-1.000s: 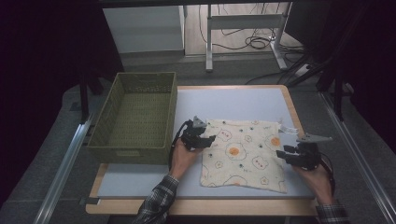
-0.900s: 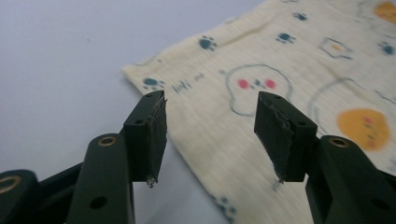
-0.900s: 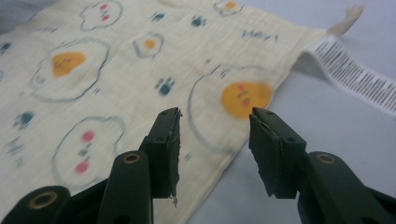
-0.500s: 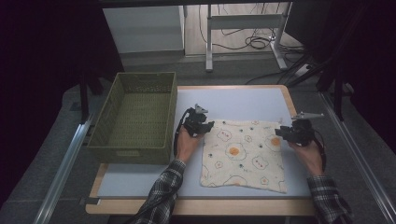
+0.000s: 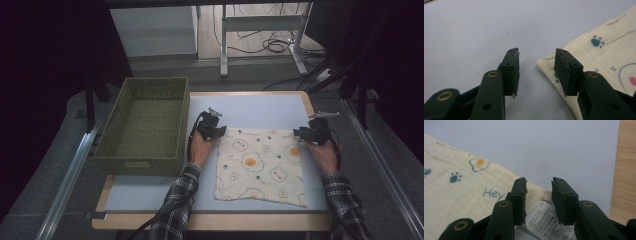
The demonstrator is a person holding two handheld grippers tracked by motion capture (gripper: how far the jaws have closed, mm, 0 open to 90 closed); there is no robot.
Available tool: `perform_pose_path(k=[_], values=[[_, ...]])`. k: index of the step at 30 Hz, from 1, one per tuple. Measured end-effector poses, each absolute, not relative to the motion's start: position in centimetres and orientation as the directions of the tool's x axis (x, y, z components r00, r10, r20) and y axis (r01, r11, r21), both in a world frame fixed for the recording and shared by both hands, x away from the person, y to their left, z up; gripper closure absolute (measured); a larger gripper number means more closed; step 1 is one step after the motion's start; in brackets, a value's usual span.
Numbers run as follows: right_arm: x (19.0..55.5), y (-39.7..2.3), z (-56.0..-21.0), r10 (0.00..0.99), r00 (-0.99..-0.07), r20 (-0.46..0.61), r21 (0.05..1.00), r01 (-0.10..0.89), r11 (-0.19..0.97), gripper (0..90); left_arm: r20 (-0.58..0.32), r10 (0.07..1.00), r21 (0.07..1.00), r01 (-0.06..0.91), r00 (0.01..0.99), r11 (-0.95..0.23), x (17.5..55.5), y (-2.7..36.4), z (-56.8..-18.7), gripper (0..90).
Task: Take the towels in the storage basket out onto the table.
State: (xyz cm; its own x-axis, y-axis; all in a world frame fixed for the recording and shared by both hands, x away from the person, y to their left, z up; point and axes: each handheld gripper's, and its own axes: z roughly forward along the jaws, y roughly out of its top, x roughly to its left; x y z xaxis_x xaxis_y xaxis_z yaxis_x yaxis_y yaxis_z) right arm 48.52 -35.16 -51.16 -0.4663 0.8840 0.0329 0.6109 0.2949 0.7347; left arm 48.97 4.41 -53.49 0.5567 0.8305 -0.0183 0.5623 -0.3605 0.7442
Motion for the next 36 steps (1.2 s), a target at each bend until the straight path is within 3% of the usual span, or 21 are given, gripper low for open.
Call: perform_pose_path(k=[3, 6, 8, 12, 14, 25, 36], values=[[48.6, -35.0, -51.6, 0.879, -0.476, 0.016, 0.725, 0.611, 0.317, 63.3, -0.016, 0.827, 0.746, 0.557, 0.562, -0.365, 49.1, 4.2, -53.8, 52.1], [48.4, -34.7, -51.7, 0.877, -0.480, -0.017, 0.727, 0.596, 0.341, 65.0, -0.048, 0.817, 0.747, 0.563, 0.574, -0.352, 49.1, 4.1, -53.9, 58.0], [48.4, -34.4, -51.6, 0.886, -0.463, -0.024, 0.716, 0.610, 0.339, 80.5, -0.068, 0.808, 0.745, 0.568, 0.585, -0.349, 49.0, 3.9, -53.9, 72.1], [48.4, -34.2, -51.4, 0.888, -0.459, -0.002, 0.702, 0.632, 0.328, 87.6, -0.075, 0.802, 0.745, 0.568, 0.592, -0.349, 48.8, 3.7, -53.9, 84.8], [48.3, -34.0, -51.3, 0.889, -0.458, -0.016, 0.696, 0.633, 0.339, 88.1, -0.029, 0.804, 0.748, 0.546, 0.594, -0.376, 48.7, 3.3, -53.7, 86.8], [48.9, -33.8, -49.1, 0.898, -0.439, -0.010, 0.753, 0.588, 0.296, 88.6, 0.000, 0.823, 0.791, 0.504, 0.569, -0.348, 49.4, 3.8, -51.4, 86.7], [45.6, -34.9, -47.1, 0.880, -0.475, 0.020, 0.803, 0.532, 0.269, 88.6, -0.001, 0.792, 0.829, 0.443, 0.611, -0.341, 45.7, 4.1, -49.3, 86.6]])
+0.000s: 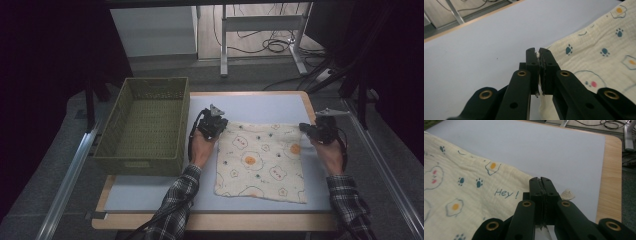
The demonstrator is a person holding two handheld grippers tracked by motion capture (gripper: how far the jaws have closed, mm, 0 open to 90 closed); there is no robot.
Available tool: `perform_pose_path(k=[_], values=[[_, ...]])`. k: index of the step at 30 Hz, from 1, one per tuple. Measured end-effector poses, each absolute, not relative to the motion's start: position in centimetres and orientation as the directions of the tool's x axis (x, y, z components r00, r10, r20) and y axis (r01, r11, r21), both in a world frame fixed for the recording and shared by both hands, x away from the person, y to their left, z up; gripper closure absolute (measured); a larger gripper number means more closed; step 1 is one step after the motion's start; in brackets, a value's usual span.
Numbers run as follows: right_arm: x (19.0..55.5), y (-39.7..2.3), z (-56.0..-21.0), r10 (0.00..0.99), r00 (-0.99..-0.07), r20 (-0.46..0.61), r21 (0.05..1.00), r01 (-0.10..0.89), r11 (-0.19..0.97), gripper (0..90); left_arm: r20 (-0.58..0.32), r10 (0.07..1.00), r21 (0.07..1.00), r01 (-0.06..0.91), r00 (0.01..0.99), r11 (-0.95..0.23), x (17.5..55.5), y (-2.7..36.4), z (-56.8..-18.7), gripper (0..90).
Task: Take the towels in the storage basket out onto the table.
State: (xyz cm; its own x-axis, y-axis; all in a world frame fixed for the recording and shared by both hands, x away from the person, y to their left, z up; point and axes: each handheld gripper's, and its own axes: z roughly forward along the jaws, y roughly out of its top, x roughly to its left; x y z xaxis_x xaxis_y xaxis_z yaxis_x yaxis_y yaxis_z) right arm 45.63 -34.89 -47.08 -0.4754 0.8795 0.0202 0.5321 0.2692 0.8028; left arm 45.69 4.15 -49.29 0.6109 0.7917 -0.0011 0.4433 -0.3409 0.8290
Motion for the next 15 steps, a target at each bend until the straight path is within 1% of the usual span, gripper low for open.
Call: perform_pose_path(k=[2, 5, 9, 15], values=[[44.3, -35.3, -46.6, 0.873, -0.486, 0.029, 0.814, 0.519, 0.262, 88.7, 0.010, 0.782, 0.839, 0.420, 0.623, -0.345, 44.3, 4.2, -49.0, 86.5], [43.5, -35.4, -46.6, 0.869, -0.494, 0.030, 0.814, 0.517, 0.265, 88.6, 0.003, 0.778, 0.847, 0.412, 0.629, -0.336, 43.4, 4.3, -49.1, 86.5], [41.7, -35.6, -47.0, 0.857, -0.515, 0.019, 0.812, 0.508, 0.288, 88.7, -0.012, 0.765, 0.856, 0.402, 0.644, -0.325, 41.6, 4.5, -49.6, 86.4], [38.8, -36.4, -47.6, 0.849, -0.528, 0.021, 0.825, 0.489, 0.284, 88.6, -0.017, 0.746, 0.862, 0.388, 0.666, -0.326, 39.5, 4.8, -50.7, 86.3]])
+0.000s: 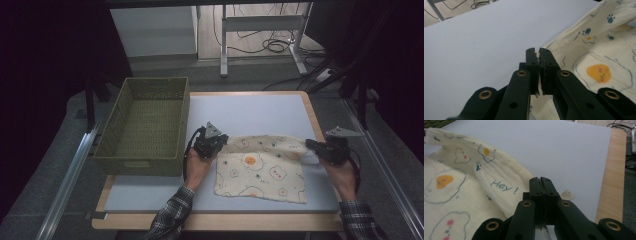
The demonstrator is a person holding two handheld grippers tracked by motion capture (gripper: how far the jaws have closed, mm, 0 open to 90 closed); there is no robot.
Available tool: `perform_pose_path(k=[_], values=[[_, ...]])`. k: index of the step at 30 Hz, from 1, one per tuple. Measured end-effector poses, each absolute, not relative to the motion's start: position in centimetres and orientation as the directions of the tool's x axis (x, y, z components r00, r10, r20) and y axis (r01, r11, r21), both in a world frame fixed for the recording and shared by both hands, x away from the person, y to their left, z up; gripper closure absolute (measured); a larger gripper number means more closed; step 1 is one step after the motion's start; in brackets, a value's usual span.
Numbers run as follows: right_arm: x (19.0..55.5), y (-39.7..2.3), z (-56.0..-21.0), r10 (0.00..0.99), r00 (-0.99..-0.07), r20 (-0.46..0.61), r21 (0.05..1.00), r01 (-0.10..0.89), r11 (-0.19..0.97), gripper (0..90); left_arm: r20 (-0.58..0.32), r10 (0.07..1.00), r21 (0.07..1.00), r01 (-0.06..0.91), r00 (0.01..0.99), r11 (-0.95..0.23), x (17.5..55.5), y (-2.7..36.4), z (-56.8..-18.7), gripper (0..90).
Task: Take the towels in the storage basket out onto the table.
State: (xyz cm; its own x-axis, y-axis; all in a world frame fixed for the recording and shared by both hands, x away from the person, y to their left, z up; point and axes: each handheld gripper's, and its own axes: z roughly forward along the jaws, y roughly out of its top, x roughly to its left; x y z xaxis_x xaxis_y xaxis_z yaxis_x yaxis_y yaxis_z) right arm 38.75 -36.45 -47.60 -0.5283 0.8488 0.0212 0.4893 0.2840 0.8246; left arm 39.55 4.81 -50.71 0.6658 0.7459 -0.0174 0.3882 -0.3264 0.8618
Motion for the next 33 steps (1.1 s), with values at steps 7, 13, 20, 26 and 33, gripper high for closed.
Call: perform_pose_path(k=[7, 13, 20, 26, 33], values=[[36.1, -36.8, -48.6, 0.832, -0.554, 0.021, 0.824, 0.481, 0.299, 88.6, -0.029, 0.723, 0.859, 0.386, 0.691, -0.335, 37.0, 5.3, -52.0, 86.3], [34.2, -36.7, -49.5, 0.819, -0.574, 0.025, 0.821, 0.479, 0.311, 88.6, -0.047, 0.706, 0.864, 0.384, 0.707, -0.326, 35.0, 6.0, -52.5, 86.2], [32.2, -36.4, -49.8, 0.803, -0.597, 0.002, 0.818, 0.462, 0.342, 88.4, -0.055, 0.691, 0.871, 0.373, 0.721, -0.320, 32.9, 6.6, -52.4, 86.2], [30.4, -36.1, -49.8, 0.788, -0.616, -0.007, 0.819, 0.448, 0.359, 88.2, -0.036, 0.672, 0.876, 0.347, 0.740, -0.335, 31.0, 6.7, -51.9, 86.1], [28.4, -35.4, -50.1, 0.761, -0.648, -0.018, 0.810, 0.437, 0.391, 88.1, -0.025, 0.658, 0.871, 0.340, 0.753, -0.356, 29.0, 6.9, -52.4, 86.1]])
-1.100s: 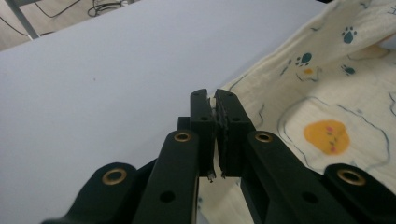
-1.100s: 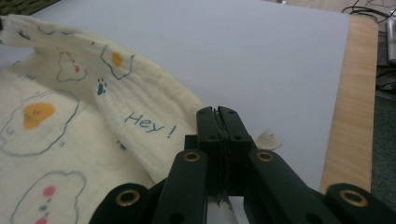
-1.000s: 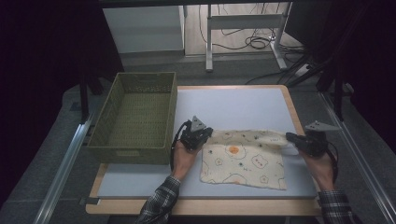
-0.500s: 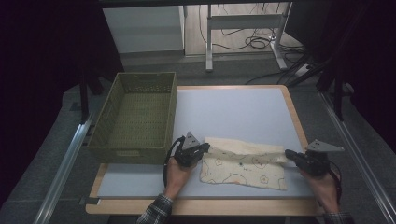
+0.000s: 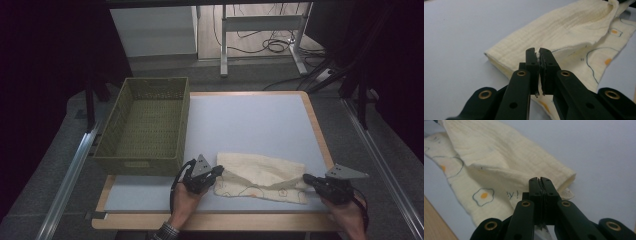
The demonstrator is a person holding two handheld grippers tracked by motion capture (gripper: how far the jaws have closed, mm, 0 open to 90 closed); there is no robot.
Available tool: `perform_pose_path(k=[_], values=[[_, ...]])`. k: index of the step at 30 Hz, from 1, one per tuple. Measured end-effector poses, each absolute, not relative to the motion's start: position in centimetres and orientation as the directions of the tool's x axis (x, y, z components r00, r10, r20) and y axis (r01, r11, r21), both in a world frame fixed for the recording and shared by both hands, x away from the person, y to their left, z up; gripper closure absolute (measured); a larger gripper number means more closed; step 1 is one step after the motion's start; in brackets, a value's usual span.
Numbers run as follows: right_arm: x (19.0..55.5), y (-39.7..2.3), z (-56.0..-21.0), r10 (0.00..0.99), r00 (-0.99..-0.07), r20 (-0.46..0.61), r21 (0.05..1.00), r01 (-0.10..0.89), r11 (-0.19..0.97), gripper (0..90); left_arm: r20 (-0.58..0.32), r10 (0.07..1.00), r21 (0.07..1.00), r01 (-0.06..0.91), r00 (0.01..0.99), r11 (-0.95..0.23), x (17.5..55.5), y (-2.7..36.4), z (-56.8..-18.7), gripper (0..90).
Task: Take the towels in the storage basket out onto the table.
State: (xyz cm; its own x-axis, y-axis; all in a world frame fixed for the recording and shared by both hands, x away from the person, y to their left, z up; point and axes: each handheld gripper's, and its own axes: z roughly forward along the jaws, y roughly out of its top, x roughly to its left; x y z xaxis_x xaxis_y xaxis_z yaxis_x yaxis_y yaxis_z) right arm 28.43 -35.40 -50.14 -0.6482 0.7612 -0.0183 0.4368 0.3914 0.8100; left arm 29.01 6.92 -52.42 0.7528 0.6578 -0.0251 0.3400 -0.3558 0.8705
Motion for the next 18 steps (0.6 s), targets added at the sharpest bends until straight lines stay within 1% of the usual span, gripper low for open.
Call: perform_pose_path(k=[2, 5, 12, 15, 16, 17, 18], values=[[27.7, -35.3, -50.4, 0.755, -0.655, -0.033, 0.799, 0.436, 0.414, 88.0, -0.030, 0.655, 0.870, 0.342, 0.755, -0.354, 28.6, 7.0, -52.6, 86.1], [27.3, -35.4, -50.4, 0.756, -0.653, -0.035, 0.800, 0.435, 0.413, 88.1, -0.045, 0.649, 0.876, 0.342, 0.759, -0.340, 28.1, 7.2, -52.7, 86.1], [26.4, -35.9, -50.8, 0.759, -0.651, -0.016, 0.802, 0.446, 0.399, 87.6, -0.017, 0.638, 0.870, 0.326, 0.770, -0.371, 27.1, 7.5, -52.4, 85.9], [25.7, -36.0, -51.4, 0.757, -0.654, 0.005, 0.799, 0.457, 0.390, 85.9, -0.041, 0.635, 0.870, 0.341, 0.771, -0.358, 26.5, 7.8, -52.8, 84.3], [25.7, -36.0, -51.4, 0.757, -0.654, 0.005, 0.799, 0.457, 0.390, 85.9, -0.062, 0.632, 0.869, 0.354, 0.772, -0.347, 26.4, 8.0, -53.0, 84.3], [25.5, -36.1, -51.4, 0.757, -0.654, 0.017, 0.799, 0.464, 0.383, 84.6, -0.090, 0.623, 0.864, 0.372, 0.777, -0.339, 26.3, 8.2, -53.2, 81.6], [25.2, -36.5, -51.3, 0.756, -0.653, 0.042, 0.798, 0.477, 0.368, 80.1, -0.106, 0.621, 0.864, 0.381, 0.776, -0.328, 26.2, 8.5, -53.3, 71.2]])
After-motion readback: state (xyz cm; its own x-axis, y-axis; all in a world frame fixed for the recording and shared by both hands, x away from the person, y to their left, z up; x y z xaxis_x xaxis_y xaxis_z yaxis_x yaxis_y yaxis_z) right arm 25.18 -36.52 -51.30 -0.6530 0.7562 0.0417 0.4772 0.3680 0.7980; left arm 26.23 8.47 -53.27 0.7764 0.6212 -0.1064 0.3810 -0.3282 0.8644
